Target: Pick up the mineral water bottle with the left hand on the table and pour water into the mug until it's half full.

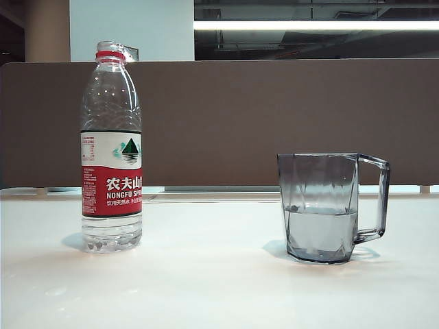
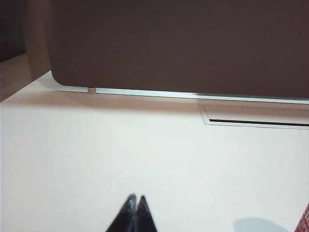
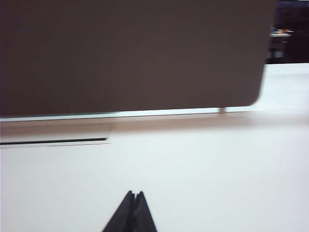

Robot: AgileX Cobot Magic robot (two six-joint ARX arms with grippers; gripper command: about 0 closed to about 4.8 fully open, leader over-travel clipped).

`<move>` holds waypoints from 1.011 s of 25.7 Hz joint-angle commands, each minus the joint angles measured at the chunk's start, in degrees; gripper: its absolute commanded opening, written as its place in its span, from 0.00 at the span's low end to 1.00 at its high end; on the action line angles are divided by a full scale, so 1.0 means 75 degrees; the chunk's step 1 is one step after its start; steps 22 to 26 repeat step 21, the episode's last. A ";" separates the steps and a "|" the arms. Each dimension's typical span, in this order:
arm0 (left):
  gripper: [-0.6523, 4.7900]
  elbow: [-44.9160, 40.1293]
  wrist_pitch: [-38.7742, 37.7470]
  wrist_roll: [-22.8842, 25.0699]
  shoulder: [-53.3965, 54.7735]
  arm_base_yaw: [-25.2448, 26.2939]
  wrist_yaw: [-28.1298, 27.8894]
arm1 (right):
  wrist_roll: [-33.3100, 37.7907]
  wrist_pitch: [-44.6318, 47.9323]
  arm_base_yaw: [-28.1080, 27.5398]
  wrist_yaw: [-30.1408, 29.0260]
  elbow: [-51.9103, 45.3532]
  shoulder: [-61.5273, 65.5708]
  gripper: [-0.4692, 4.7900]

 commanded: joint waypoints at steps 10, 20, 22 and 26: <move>0.11 0.0015 0.0099 0.0009 0.0006 -0.0012 0.0029 | 0.0003 0.0117 0.0178 0.0507 0.0055 -0.0003 0.09; 0.11 0.0015 0.0099 0.0006 0.0006 -0.0012 0.0029 | 0.0003 0.0117 0.0181 0.0507 0.0055 -0.0003 0.09; 0.11 0.0015 0.0099 0.0009 0.0006 -0.0012 0.0026 | 0.0003 0.0117 0.0181 0.0507 0.0055 -0.0003 0.09; 0.11 0.0015 0.0099 0.0009 0.0006 -0.0012 0.0026 | 0.0003 0.0117 0.0181 0.0507 0.0055 -0.0003 0.09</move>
